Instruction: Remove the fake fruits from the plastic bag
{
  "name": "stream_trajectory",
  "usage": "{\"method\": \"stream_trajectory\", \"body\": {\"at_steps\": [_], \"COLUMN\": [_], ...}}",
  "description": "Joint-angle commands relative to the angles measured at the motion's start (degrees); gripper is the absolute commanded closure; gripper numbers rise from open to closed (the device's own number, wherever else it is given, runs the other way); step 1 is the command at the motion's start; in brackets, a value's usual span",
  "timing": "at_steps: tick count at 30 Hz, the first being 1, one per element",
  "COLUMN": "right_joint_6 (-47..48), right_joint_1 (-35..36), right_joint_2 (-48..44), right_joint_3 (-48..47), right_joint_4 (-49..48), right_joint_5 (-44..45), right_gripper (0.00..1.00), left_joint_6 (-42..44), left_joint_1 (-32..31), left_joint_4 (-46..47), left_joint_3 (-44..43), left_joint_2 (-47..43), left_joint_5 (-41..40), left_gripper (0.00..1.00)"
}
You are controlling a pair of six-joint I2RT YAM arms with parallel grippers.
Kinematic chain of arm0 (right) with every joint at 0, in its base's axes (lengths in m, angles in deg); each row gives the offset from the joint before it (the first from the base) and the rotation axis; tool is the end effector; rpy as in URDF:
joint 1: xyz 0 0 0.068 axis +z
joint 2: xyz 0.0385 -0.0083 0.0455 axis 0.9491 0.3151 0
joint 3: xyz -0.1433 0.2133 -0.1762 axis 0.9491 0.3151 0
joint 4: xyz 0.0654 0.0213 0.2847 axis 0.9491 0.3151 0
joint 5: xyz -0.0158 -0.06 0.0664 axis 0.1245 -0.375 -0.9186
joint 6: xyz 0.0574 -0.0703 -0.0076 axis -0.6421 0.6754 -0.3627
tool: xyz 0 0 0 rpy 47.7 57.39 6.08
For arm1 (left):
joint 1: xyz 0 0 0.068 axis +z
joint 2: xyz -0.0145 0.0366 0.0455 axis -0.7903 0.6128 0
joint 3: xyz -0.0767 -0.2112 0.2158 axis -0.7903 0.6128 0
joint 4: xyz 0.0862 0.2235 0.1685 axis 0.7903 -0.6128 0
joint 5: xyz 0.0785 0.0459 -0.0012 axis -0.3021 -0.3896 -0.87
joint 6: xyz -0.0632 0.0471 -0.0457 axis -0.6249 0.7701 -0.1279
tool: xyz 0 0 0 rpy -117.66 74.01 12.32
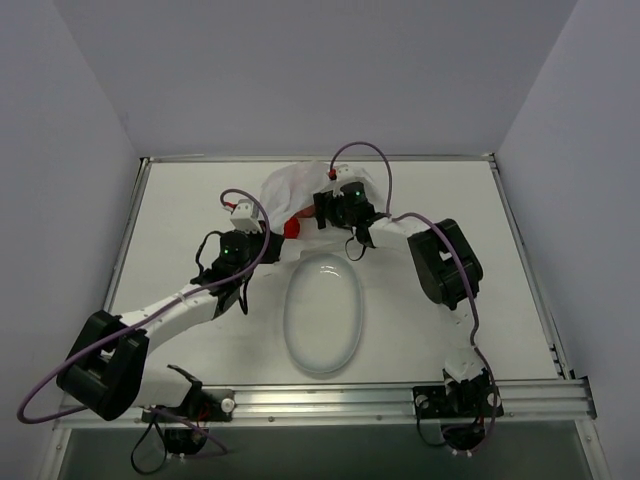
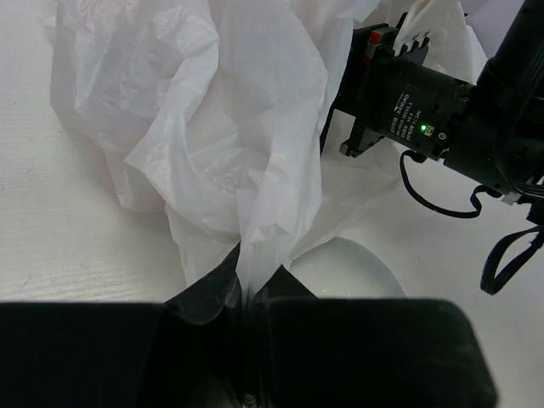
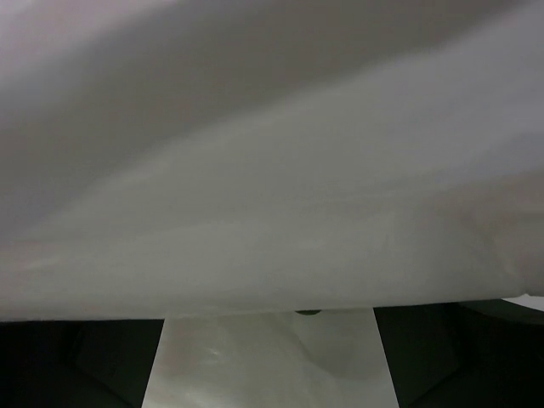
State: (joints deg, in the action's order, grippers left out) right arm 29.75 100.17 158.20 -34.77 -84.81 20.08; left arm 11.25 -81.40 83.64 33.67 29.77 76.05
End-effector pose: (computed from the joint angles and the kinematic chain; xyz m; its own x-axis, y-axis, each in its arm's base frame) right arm 0.5000 0.2772 0.1707 -0.2796 -0.0480 -0.9589 -0.5019 0.8587 0.1034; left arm 0.3034 -0.1713 0.2519 -0.3852 -0.3863 -0.8381 0.3544 0.7766 -0.5209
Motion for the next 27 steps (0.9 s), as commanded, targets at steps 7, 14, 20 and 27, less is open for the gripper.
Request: {"method": "stream_trajectory", "body": {"at_steps": [7, 14, 20, 27], "right_joint_6": [-1.4, -0.5, -0.6, -0.9], "right_joint_1": [-1.1, -1.6, -1.5, 0.7], "right_joint_2": [-0.2, 5.7, 3.7, -7.6], "right_joint_3": [-0.4, -6.0, -3.8, 5.5], "right_joint_4": [-9.2, -5.7, -9.6, -13.4], "right_joint_5": [1.3, 0.2, -1.2, 0.8], "right_gripper": [0.07, 0.1, 0.48, 0.62], "left_joint_6": [0.0, 0.4, 0.4, 0.3], "left_joint_1": [0.2, 0.2, 0.3, 0.4], "left_joint_4": [2.5, 1.9, 2.1, 2.4], "left_joint_3": [-1.8, -1.5, -1.7, -1.7], "left_joint_2": [0.1, -1.0, -0.3, 0.1], "left_joint_5": [0.1, -0.5, -0.4, -0.3], "left_gripper": [0.98, 0.98, 0.98, 0.98]}}
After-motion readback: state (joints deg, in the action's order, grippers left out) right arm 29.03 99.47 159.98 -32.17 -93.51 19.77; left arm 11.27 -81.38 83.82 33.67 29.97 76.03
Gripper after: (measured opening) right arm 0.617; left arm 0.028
